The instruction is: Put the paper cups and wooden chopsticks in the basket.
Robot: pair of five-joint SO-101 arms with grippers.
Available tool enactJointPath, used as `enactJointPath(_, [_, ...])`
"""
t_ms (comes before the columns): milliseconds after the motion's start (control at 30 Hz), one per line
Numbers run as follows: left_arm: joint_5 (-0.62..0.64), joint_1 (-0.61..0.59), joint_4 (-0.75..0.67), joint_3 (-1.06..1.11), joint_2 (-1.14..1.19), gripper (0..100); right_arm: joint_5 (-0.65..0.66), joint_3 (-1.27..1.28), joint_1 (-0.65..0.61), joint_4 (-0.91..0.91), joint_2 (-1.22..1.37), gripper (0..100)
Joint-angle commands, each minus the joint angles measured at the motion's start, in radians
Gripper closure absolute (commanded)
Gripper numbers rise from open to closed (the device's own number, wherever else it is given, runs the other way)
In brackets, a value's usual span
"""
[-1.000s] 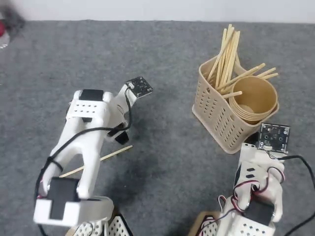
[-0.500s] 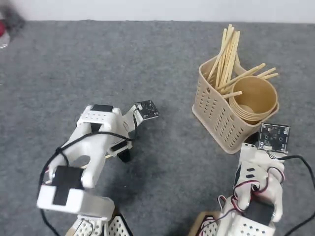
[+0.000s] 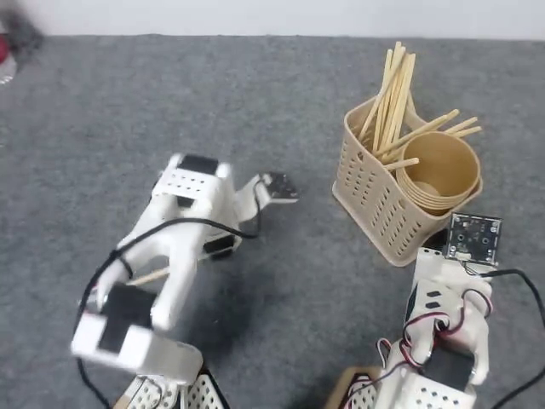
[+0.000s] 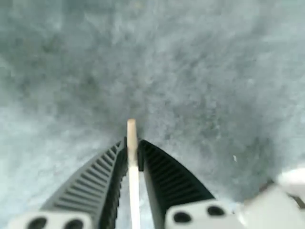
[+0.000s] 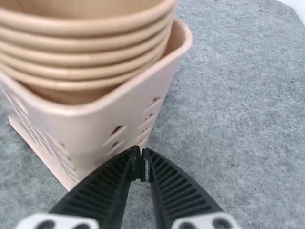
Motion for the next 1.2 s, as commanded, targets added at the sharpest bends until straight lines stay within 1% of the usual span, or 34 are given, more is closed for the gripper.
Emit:
enactJointPath(0, [-0.003, 0.127, 0.23, -0.294, -0.282, 99, 0.011, -0.006, -0.002, -0.01, -0.007, 99.0])
enactJointPath(133, [-0.003, 0.23, 0.152, -0.394, -0.493, 99, 0.011, -0.006, -0.002, -0.012, -0.007, 99.0])
enactJointPath(300, [-0.003, 0.364, -0.092, -0.392, -0.647, 99, 0.011, -0.006, -0.002, -0.012, -0.007, 99.0])
enactJointPath(367, [0.009, 0.391, -0.229, -0.392, -0.66, 99, 0.011, -0.006, -0.002, -0.012, -0.007, 99.0])
enactJointPath(400, [0.055, 0.397, -0.302, -0.392, -0.663, 99, 0.011, -0.006, -0.002, -0.012, -0.007, 99.0])
enactJointPath(433, [0.141, 0.399, -0.385, -0.392, -0.664, 99, 0.011, -0.006, -0.002, -0.012, -0.007, 99.0])
enactJointPath(533, [0.466, 0.393, -0.62, -0.39, -0.657, 99, 0.011, -0.006, -0.002, -0.012, -0.007, 99.0])
enactJointPath(633, [0.715, 0.404, -0.783, -0.375, -0.631, 99, 0.011, -0.006, -0.002, -0.012, -0.007, 99.0])
enactJointPath(733, [0.87, 0.456, -0.945, -0.349, -0.572, 99, 0.011, -0.006, -0.002, -0.012, -0.007, 99.0])
enactJointPath(900, [1.02, 0.545, -1.194, -0.351, -0.463, 99, 0.012, -0.005, -0.002, -0.012, -0.007, 99.0])
enactJointPath(933, [1.025, 0.56, -1.226, -0.351, -0.442, 99, 0.012, -0.005, -0.002, -0.012, -0.007, 99.0])
enactJointPath(1000, [1.03, 0.571, -1.234, -0.348, -0.397, 99, 0.012, -0.005, -0.002, -0.012, -0.007, 99.0])
enactJointPath(1100, [1.03, 0.563, -1.175, -0.346, -0.333, 99, 0.012, -0.005, -0.002, -0.012, -0.007, 99.0])
enactJointPath(1167, [1.03, 0.535, -1.154, -0.346, -0.298, 99, 0.012, -0.006, -0.002, -0.012, -0.007, 99.0])
